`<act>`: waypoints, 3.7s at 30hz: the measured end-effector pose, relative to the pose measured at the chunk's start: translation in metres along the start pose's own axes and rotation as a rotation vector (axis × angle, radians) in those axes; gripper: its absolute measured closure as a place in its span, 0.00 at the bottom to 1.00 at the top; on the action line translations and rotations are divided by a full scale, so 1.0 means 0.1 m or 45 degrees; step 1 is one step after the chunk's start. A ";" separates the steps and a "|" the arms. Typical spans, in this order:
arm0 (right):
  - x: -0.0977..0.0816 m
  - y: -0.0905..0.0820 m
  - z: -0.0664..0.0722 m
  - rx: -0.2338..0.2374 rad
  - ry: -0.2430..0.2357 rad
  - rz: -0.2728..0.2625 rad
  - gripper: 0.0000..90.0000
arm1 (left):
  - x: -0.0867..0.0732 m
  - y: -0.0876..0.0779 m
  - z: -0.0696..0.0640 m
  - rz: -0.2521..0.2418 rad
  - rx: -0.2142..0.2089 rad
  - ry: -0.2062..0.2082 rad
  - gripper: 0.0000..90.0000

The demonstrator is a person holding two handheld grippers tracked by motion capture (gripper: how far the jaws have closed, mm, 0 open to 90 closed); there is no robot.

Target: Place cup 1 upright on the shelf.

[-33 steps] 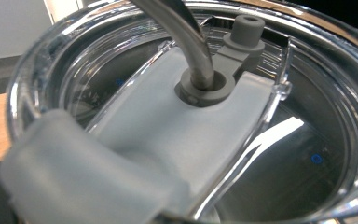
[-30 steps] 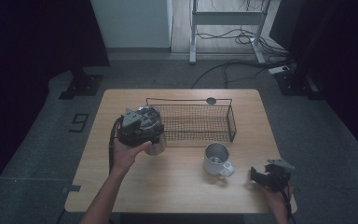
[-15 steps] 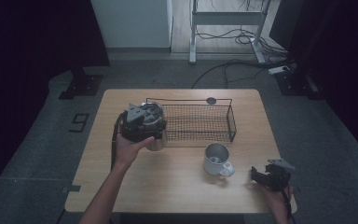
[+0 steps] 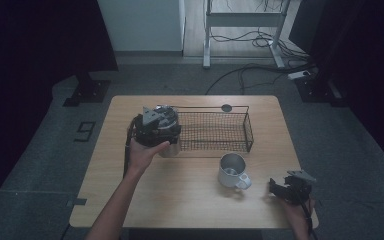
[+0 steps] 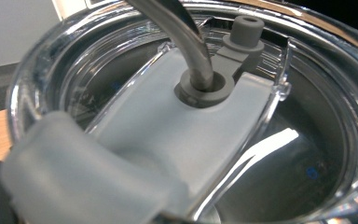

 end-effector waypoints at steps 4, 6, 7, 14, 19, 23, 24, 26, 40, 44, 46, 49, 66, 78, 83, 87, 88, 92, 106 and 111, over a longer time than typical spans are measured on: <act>0.00 0.00 0.00 0.000 0.001 -0.002 0.12 | 0.04 0.02 0.01 -0.008 -0.008 -0.020 0.04; 0.00 0.00 0.00 0.000 0.003 -0.003 0.13 | 0.06 0.03 0.02 -0.018 -0.011 -0.040 0.04; 0.00 0.00 0.00 0.000 0.003 -0.003 0.13 | 0.06 0.04 0.03 -0.020 -0.015 -0.044 0.04; 0.00 0.00 0.00 0.000 0.003 -0.004 0.13 | 0.10 0.08 0.07 -0.014 -0.002 -0.047 0.04; 0.00 -0.01 -0.01 -0.001 0.003 -0.004 0.14 | 0.11 0.14 0.03 -0.023 -0.019 -0.045 0.04; 0.00 -0.01 -0.01 -0.001 0.003 -0.004 0.14 | 0.15 0.21 0.02 -0.019 -0.023 -0.036 0.04; 0.00 -0.01 -0.01 -0.001 0.003 -0.004 0.14 | 0.15 0.21 0.02 -0.019 -0.023 -0.036 0.04; 0.00 -0.01 -0.01 0.000 0.002 -0.004 0.14 | 0.18 0.25 0.02 -0.019 -0.025 -0.032 0.04; 0.00 -0.01 -0.01 0.000 0.002 -0.004 0.14 | 0.30 0.35 -0.03 -0.030 -0.053 -0.021 0.04; 0.00 -0.01 -0.01 0.000 0.002 -0.004 0.14 | 0.35 0.37 -0.03 -0.035 -0.053 -0.012 0.04; 0.00 -0.01 -0.01 0.000 0.002 -0.005 0.14 | 0.37 0.38 -0.03 -0.037 -0.055 -0.016 0.04; 0.00 -0.01 -0.01 0.000 0.002 -0.004 0.14 | 0.39 0.40 -0.02 -0.035 -0.051 -0.016 0.04; 0.00 -0.01 -0.01 0.001 0.005 -0.005 0.14 | 0.50 0.53 0.04 -0.022 -0.032 -0.007 0.04; 0.00 -0.01 -0.01 0.002 0.005 -0.006 0.14 | 0.51 0.71 0.12 0.009 -0.016 -0.017 0.04; 0.00 -0.01 -0.01 0.002 0.004 -0.005 0.14 | 0.51 0.76 0.16 0.019 -0.011 -0.010 0.04; 0.00 -0.01 -0.01 0.001 0.003 -0.005 0.14 | 0.52 0.82 0.19 0.036 0.004 0.021 0.04; 0.00 -0.01 -0.01 0.001 0.003 -0.005 0.14 | 0.52 0.82 0.19 0.036 0.004 0.021 0.04; 0.00 -0.01 -0.01 0.000 0.003 -0.005 0.14 | 0.52 0.87 0.22 0.038 0.003 0.013 0.05; 0.00 -0.01 -0.01 0.000 0.004 -0.004 0.14 | 0.44 1.07 0.23 0.070 0.001 -0.002 0.04; 0.00 -0.01 -0.01 0.000 0.003 -0.005 0.14 | 0.41 1.13 0.21 0.076 -0.001 0.001 0.04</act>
Point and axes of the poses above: each handheld gripper's, and its own axes: y roughly forward along the jaws, x roughly out of its top, z roughly to its left, the point moved 10 cm from there along y, roughly forward along the jaws, and after that the axes turned 8 degrees about y, right-handed, at the moved point
